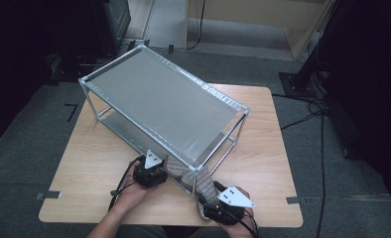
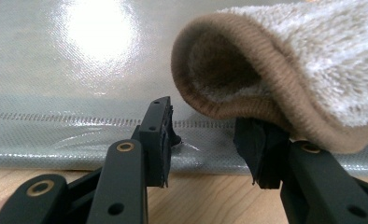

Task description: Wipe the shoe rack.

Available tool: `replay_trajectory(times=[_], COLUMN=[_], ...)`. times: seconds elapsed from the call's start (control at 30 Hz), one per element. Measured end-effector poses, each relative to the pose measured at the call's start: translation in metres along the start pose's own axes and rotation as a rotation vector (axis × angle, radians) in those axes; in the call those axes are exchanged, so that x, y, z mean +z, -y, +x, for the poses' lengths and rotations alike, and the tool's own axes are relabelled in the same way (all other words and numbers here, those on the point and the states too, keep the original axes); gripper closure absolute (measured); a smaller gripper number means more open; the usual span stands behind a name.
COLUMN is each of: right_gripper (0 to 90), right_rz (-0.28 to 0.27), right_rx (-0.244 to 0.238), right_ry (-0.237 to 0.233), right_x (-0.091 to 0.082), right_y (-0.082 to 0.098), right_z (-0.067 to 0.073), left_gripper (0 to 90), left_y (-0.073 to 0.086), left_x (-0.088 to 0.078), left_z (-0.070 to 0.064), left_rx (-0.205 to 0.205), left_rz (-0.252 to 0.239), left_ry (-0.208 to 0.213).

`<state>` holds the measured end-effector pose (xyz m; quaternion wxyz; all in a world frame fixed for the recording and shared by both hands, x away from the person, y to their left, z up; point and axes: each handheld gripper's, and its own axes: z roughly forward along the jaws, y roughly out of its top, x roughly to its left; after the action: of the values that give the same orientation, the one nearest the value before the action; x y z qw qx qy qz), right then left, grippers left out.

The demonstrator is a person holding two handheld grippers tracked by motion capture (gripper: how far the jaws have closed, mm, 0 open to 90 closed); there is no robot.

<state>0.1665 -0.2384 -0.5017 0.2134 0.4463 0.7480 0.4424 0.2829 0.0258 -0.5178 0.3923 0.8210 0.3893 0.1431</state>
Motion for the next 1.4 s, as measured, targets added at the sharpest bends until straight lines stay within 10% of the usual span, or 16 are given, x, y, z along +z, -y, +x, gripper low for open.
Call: replay_trajectory(times=[0.1,0.43,0.63,0.9,1.1,1.27,1.4], right_gripper=[63.5,68.6,64.3,40.0,60.3,61.8,48.2], right_rz=[0.092,-0.262,-0.355,-0.271,-0.106,-0.054,0.048], right_rx=[0.006,0.111,0.056,0.026,-0.092,-0.003,0.174], right_ry=[0.026,0.018,-0.141,-0.142,0.082,0.212,0.26], right_x=[0.011,-0.043,-0.046,-0.021,-0.008,-0.011,-0.019], right_y=[0.009,-0.017,-0.012,-0.012,0.001,0.005,0.006], right_z=[-0.001,-0.001,0.016,0.027,0.039,0.014,-0.022], left_gripper=[57.0,57.0,57.0,57.0,56.9,56.9,56.9], left_y=[0.0,0.0,0.0,0.0,0.0,0.0,0.0], left_x=[0.0,0.0,0.0,0.0,0.0,0.0,0.0], left_z=[0.0,0.0,0.0,0.001,0.001,0.001,0.002], left_rx=[-0.009,-0.011,-0.014,-0.019,-0.019,-0.02,-0.021], left_rz=[-0.003,-0.002,-0.003,-0.005,-0.005,-0.005,-0.005], left_ry=[0.002,0.004,0.005,0.009,0.012,0.014,0.015])
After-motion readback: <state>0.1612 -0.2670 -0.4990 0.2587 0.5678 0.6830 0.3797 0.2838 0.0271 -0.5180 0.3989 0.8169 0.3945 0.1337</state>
